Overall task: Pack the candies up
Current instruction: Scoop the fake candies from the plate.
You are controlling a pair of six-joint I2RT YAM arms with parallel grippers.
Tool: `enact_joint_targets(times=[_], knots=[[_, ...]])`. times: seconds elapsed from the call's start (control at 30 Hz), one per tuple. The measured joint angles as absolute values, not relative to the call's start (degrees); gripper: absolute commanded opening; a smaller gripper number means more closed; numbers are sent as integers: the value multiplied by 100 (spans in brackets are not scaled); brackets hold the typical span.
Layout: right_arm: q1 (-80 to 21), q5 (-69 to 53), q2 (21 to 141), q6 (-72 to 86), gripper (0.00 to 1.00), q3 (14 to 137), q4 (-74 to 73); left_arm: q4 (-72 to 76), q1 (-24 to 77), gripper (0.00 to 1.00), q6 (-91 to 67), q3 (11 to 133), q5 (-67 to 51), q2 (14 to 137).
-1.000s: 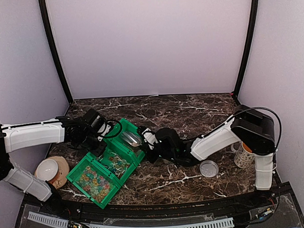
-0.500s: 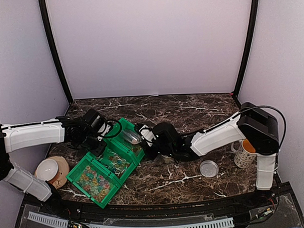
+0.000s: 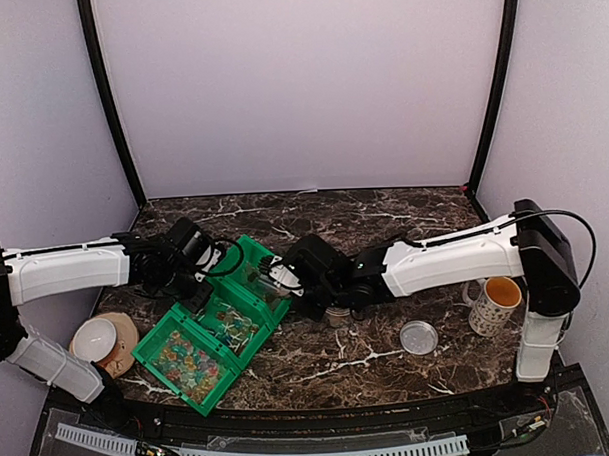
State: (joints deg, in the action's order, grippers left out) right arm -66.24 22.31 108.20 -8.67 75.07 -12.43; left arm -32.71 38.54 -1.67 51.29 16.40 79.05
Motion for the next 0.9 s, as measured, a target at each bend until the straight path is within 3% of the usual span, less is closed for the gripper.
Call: enact_joint_targets(times=[0.43, 0.9], knots=[[-6840, 3072, 11281, -1072, 0, 9419, -4530, -3312, 3854, 0, -165, 5194, 1813, 7944], [-6995, 3468, 12704, -1557, 0, 11467, -6069, -3701, 4287, 0, 40, 5542, 2456, 8132]])
